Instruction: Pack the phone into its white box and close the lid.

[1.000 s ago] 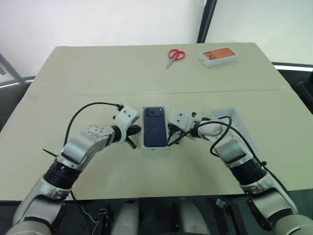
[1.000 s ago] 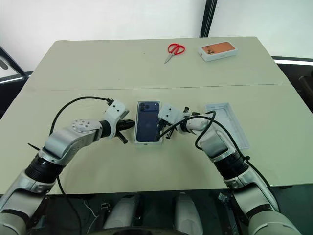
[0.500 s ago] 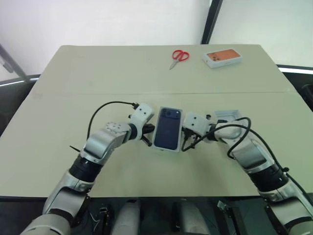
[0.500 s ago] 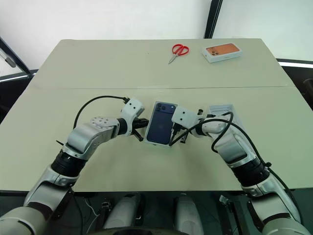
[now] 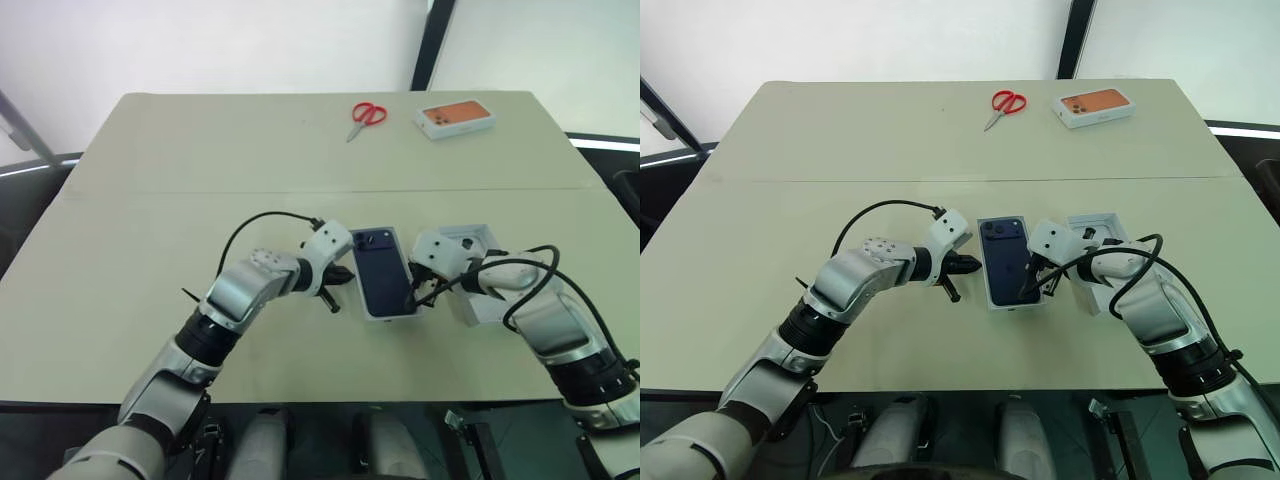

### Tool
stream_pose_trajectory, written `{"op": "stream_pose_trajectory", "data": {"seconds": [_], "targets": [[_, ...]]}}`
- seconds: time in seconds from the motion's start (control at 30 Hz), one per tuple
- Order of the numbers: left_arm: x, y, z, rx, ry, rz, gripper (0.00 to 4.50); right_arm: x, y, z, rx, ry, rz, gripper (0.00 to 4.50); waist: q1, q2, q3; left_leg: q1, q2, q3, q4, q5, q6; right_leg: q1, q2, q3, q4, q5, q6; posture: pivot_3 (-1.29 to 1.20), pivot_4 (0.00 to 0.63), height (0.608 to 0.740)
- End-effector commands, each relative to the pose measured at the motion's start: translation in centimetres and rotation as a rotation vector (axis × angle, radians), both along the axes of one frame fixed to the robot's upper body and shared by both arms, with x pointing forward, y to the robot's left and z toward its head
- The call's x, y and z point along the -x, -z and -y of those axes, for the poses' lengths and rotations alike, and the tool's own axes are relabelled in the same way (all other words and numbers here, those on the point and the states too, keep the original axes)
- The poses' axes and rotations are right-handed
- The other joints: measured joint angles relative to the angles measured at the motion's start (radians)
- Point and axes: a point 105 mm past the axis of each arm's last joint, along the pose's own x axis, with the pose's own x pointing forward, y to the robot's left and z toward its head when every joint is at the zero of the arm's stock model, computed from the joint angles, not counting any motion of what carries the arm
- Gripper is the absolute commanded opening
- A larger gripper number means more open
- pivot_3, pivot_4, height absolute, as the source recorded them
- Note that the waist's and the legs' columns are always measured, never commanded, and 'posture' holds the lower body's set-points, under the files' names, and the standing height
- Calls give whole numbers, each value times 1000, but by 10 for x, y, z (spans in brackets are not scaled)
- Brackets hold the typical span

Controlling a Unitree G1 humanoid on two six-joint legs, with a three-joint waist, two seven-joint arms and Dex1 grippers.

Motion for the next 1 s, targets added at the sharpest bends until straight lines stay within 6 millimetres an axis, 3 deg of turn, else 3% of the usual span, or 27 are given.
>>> {"op": "stream_pose_trajectory", "data": {"seconds": [0.03,0.53,0.7,0.8,0.9,1.0], "targets": [[6,-3,13,17,52,0,38,4,-13,-17,-31,-85,42,0,0,0,0,0,0,0,0,0,0,0,0,0,0,0,0,0,150,740],[1,-4,16,37,29,1,38,8,-16,-9,-13,-83,38,0,2,0,0,0,0,0,2,0,0,1,0,0,0,0,0,0,150,740],[2,-6,15,37,42,4,38,6,-20,2,-7,-40,44,0,2,0,0,0,0,0,2,0,0,1,0,0,0,0,0,0,150,740],[-1,-9,8,43,29,13,0,7,-32,10,-55,0,15,748,2,0,0,0,0,0,2,0,0,1,0,0,0,0,0,0,150,740],[-5,-13,0,53,5,26,0,12,-43,14,-98,10,3,2227,1,0,0,0,0,0,2,0,1,1,0,0,0,0,0,0,150,740],[-11,-26,-22,101,-28,91,0,10,-61,30,-193,178,-20,3673,-5,1,1,0,2,0,2,-1,1,0,0,0,0,0,0,0,150,740]]}}
